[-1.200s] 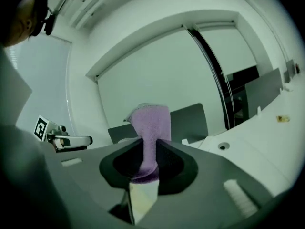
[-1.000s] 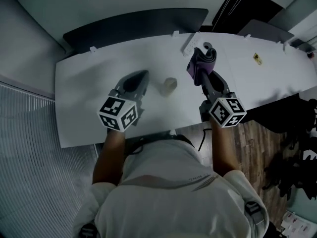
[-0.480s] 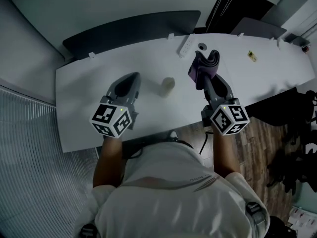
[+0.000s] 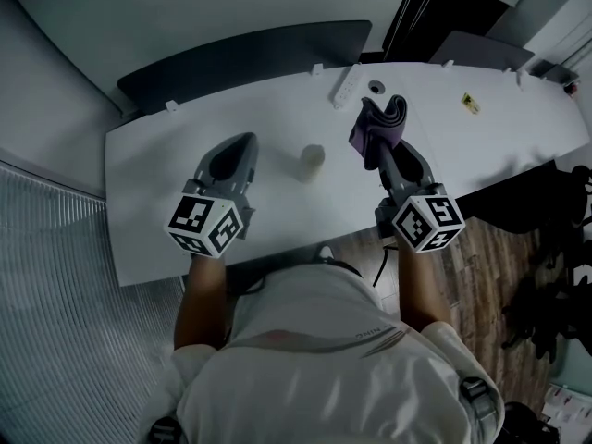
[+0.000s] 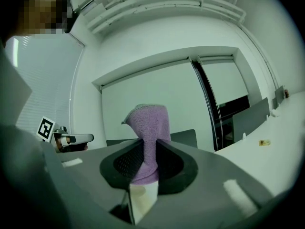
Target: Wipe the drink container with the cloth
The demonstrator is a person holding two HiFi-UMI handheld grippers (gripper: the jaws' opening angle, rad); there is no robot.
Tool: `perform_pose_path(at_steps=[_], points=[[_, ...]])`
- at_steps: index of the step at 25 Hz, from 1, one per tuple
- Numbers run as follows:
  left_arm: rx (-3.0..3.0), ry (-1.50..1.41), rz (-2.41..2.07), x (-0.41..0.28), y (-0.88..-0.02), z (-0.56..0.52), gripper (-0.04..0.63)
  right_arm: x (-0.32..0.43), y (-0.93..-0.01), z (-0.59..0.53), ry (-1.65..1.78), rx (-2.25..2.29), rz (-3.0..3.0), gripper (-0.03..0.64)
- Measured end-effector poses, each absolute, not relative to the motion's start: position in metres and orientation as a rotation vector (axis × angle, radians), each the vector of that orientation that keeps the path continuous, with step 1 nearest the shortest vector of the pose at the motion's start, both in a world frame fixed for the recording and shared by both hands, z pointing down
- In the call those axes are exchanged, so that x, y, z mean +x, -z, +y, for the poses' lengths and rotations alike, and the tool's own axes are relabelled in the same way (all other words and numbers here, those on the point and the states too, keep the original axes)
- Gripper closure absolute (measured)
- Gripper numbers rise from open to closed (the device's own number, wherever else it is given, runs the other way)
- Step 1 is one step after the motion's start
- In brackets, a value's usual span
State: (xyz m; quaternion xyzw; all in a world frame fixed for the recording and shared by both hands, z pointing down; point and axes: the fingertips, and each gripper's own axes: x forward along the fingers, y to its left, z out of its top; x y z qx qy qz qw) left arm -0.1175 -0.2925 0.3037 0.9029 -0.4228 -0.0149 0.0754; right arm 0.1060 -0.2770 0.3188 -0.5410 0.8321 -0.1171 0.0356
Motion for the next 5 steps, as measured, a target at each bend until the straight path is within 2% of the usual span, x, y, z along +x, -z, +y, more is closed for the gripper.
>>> perform_pose_path(at_steps=[5], points=[[2.729, 0.044, -1.256, -0.1118, -0.2994, -0.2838, 0.591, 0.1081, -0.3186, -0.2708, 0.375, -1.659, 2.554, 0.537]])
